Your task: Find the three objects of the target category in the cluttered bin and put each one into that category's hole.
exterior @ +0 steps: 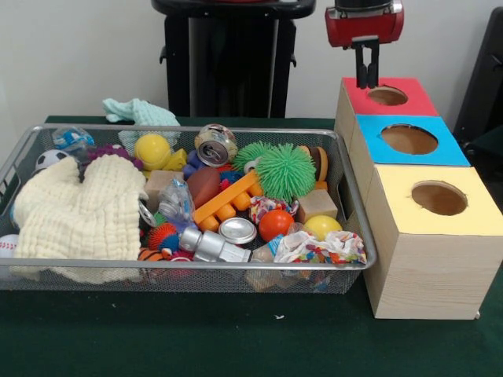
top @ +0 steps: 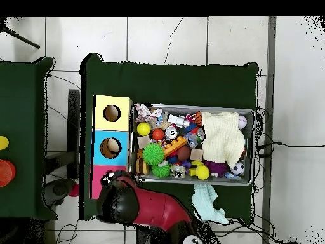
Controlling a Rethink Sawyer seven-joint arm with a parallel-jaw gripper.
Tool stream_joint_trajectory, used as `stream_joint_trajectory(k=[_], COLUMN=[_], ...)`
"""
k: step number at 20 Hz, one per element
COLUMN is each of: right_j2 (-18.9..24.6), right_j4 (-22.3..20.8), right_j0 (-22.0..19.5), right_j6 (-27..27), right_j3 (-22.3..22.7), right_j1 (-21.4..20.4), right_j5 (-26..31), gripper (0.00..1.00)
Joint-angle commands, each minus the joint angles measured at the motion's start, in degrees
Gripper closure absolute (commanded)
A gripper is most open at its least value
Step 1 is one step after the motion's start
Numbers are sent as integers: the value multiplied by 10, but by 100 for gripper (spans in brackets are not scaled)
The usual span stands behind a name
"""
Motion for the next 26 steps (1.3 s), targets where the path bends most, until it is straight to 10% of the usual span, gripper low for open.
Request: stream_joint_trajectory(k=[1,26], right_j2=[-5,181], right_j4=[-55,-225], right_j0=[-40,-305], right_j6=[19,-20], right_j3=[-70,-66], right_j1=[-4,-34], right_j5=[22,28], gripper=[100,100])
